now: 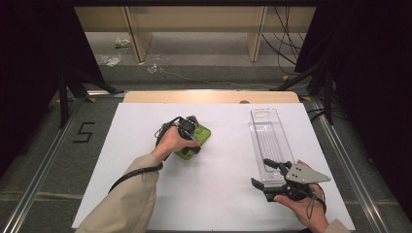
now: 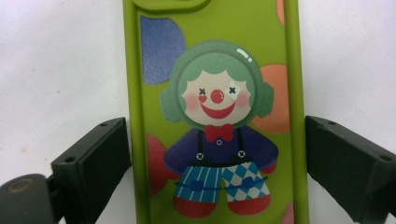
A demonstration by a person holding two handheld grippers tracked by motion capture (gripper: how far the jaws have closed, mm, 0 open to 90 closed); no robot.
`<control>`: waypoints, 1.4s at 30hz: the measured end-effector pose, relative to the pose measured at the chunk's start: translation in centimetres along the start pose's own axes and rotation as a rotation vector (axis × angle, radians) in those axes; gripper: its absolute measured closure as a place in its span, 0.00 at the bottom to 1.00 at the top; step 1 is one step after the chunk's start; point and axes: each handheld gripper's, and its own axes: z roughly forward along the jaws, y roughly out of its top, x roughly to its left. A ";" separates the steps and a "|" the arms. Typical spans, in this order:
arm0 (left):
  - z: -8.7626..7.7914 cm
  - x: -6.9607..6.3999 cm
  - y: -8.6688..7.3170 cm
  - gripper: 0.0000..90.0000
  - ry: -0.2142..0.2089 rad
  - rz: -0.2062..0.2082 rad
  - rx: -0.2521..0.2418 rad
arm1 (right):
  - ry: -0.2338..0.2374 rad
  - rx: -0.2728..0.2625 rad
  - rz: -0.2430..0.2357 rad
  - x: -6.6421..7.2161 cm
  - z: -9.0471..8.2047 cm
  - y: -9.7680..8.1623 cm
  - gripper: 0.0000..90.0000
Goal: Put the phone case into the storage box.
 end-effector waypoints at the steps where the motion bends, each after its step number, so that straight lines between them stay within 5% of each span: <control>1: 0.0 0.0 0.0 0.09 -0.001 -0.002 0.003 | 0.000 -0.001 0.000 0.0 0.0 0.0 0.24; 23: -0.2 -0.4 0.6 0.17 0.012 -0.031 0.051 | 0.001 -0.001 0.000 0.0 0.0 0.0 0.24; 42: -0.3 -0.4 0.3 0.18 0.010 -0.033 0.028 | 0.000 -0.006 -0.002 0.0 0.0 0.0 0.23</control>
